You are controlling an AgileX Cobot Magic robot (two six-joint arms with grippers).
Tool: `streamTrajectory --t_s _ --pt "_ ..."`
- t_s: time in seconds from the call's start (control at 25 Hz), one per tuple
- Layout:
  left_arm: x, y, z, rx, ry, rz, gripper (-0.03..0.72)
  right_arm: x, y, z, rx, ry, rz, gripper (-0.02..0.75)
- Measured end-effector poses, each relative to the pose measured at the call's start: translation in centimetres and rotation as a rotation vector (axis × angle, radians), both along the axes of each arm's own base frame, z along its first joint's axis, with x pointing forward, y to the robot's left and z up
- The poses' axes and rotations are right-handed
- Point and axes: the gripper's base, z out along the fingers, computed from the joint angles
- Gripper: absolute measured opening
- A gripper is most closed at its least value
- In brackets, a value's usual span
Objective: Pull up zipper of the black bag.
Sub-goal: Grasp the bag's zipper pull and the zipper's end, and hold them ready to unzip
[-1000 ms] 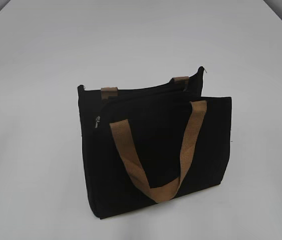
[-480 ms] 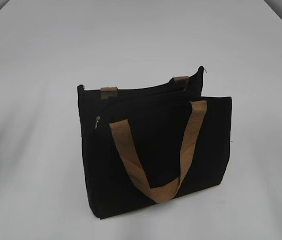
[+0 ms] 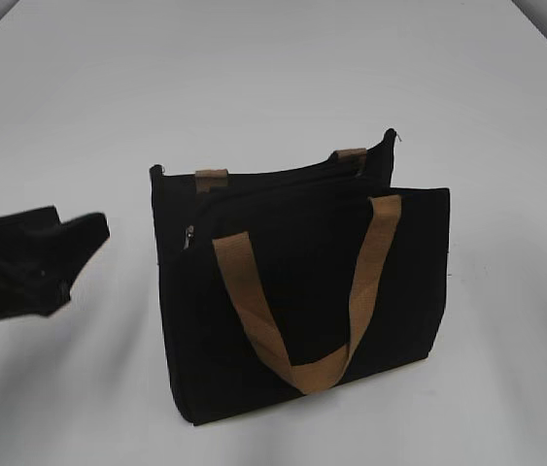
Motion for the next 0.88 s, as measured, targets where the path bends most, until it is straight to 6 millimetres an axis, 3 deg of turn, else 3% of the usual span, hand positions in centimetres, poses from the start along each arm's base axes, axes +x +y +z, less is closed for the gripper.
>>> streamTrajectory --t_s 0.16,0.36,0.6,0.88 --pt "-2.1 -0.3 -2.0 0.036 0.012 -0.088 0.464 1.1 0.1 -0.6 -0.009 0.037 -0.001 0.572" --pt "-2.5 -1.7 -3.4 0.101 -0.015 -0.26 0.464 2.1 0.3 -1.5 -0.021 0.1 0.001 0.572" --pt "-1.3 -3.6 -5.7 0.172 0.048 -0.374 0.464 2.7 0.3 -2.1 -0.027 0.142 0.001 0.572" --pt "0.7 -5.1 -6.7 0.2 0.076 -0.39 0.464 2.8 0.3 -2.2 -0.028 0.143 0.001 0.572"
